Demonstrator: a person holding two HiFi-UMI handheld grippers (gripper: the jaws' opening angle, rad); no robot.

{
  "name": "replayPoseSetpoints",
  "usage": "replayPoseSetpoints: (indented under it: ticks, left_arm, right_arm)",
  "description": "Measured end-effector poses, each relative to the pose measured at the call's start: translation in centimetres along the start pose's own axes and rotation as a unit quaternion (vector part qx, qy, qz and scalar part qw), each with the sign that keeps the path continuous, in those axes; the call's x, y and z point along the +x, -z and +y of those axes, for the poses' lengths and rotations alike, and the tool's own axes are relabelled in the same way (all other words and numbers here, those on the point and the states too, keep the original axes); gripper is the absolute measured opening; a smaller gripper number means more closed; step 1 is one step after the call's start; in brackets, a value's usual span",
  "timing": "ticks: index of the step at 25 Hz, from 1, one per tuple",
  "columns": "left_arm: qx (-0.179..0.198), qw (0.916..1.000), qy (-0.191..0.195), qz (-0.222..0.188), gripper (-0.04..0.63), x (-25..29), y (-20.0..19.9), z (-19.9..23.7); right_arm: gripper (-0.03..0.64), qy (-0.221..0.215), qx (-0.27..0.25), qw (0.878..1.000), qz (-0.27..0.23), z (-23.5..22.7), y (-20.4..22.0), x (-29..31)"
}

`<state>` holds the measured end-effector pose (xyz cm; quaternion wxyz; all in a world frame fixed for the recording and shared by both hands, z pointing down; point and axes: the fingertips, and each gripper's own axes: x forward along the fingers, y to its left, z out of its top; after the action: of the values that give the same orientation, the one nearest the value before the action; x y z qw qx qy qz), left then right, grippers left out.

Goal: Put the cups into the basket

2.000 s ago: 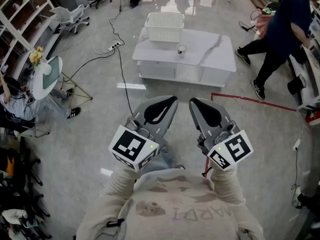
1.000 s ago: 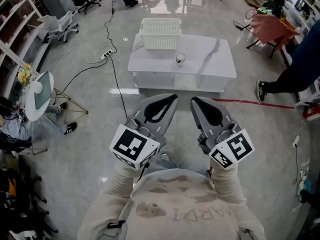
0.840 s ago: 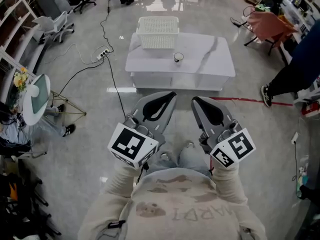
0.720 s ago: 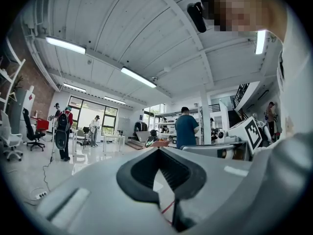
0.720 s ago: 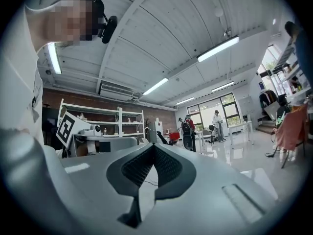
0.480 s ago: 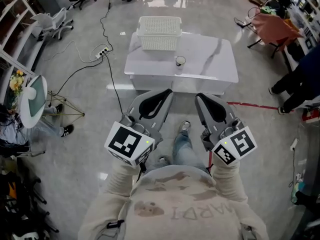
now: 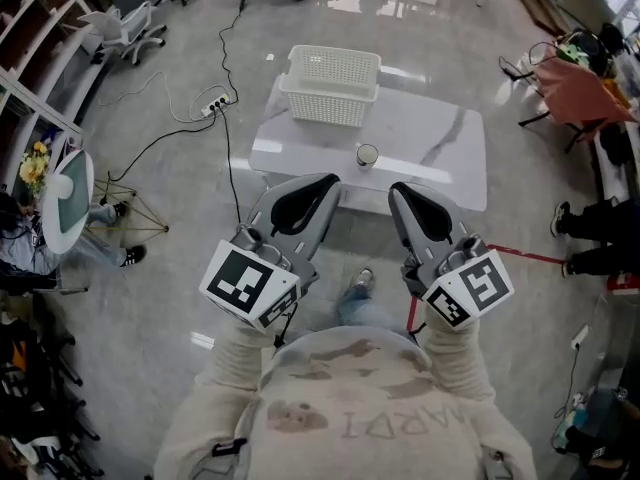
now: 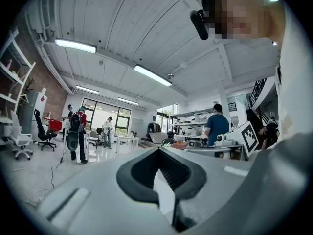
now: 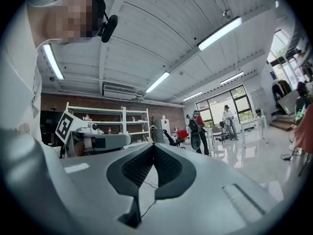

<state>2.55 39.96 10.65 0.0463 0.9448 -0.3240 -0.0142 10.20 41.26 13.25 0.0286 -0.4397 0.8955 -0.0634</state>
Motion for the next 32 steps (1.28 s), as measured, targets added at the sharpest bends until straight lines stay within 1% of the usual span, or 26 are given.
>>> replayPoseSetpoints:
  ticks: [5, 9, 14, 17, 20, 26, 29, 32]
  left_arm:
    - [0.004, 0.9998, -0.021, 0.000, 0.002, 5.4, -0.1, 1.9]
    - [0.013, 0.9993, -0.034, 0.006, 0.002, 8.3, 0.2, 3.2]
    - [0.011, 0.9993, -0.032, 0.016, 0.002, 11.1, 0.7, 5.4]
    - [0.011, 0.9995, -0.022, 0.021, 0.002, 13.1, 1.1, 7.4]
    - [0.009, 0.9997, 0.000, 0.024, 0.002, 14.9, 1.7, 9.5]
    - [0.011, 0.9969, 0.069, 0.038, 0.002, 19.7, 1.6, 14.9]
    - [0.017, 0.9931, 0.108, 0.041, 0.002, 21.7, 1.6, 17.7]
    - [0.030, 0.9871, 0.152, 0.042, 0.002, 23.4, 2.0, 20.3]
  right_arm:
    - [0.028, -0.016, 0.002, 1.000, 0.007, -6.0, -0.4, 1.8]
    - [0.029, -0.015, 0.010, 1.000, 0.009, -9.6, 0.1, 3.1]
    - [0.034, -0.007, 0.024, 0.999, 0.034, -12.9, 2.1, 5.4]
    - [0.035, 0.007, 0.032, 0.998, 0.049, -15.0, 3.5, 7.1]
    - [0.035, 0.028, 0.037, 0.997, 0.059, -16.6, 4.5, 8.9]
    - [0.037, 0.087, 0.049, 0.992, 0.071, -20.6, 5.3, 13.8]
    - [0.038, 0.120, 0.058, 0.988, 0.080, -22.4, 6.2, 16.5]
    - [0.041, 0.156, 0.066, 0.981, 0.092, -23.8, 7.8, 18.8]
